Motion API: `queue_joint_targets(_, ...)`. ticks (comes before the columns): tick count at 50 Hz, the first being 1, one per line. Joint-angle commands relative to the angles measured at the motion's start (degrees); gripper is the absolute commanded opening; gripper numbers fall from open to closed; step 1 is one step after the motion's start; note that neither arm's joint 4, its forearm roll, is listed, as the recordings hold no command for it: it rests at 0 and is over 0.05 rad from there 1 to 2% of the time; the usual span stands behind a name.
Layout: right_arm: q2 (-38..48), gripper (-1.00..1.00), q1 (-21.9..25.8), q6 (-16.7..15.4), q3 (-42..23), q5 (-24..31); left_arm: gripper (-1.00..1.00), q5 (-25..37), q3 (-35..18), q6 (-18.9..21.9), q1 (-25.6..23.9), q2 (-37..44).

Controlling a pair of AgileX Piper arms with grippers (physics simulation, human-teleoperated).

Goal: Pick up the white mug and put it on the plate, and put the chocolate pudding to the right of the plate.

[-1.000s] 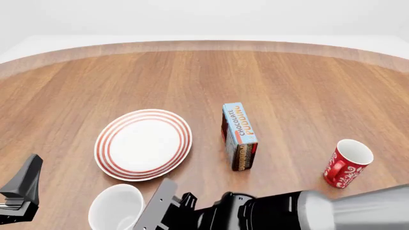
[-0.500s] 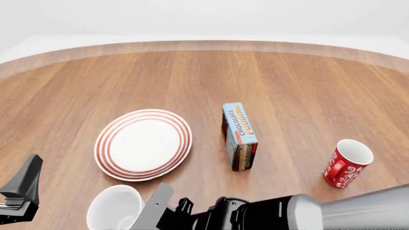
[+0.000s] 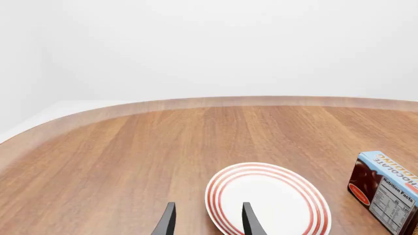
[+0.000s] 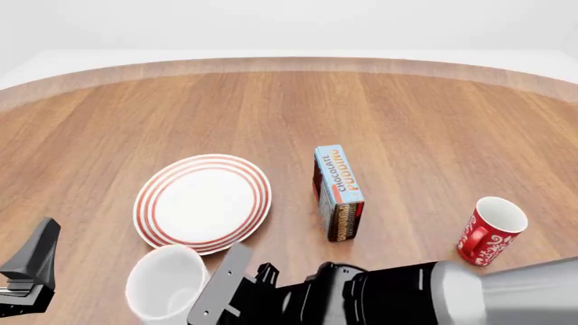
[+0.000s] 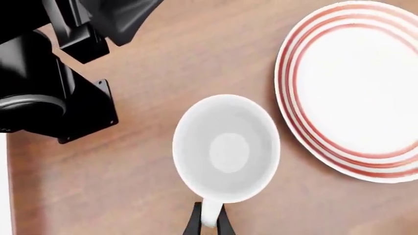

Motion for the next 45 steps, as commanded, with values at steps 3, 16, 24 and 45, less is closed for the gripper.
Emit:
queue_joint_targets(3,-2.8,-1.00,-1.7,-1.5,0.6,0.3,1.00,0.0,0.0,0.0,0.0,0.0)
queue_joint_targets(16,-6.6,-1.00,-5.1,-3.4,2.7,-0.7,1.00,0.0,0.0,0.0,0.0,0.0)
queue_joint_targets(24,-8.2,-1.00,-6.4,-4.0,3.2,-0.8,1.00,0.0,0.0,0.0,0.0,0.0)
queue_joint_targets(45,-10.1,-1.00,-9.4,-5.0,2.9,-1.0,1.00,0.0,0.0,0.0,0.0,0.0)
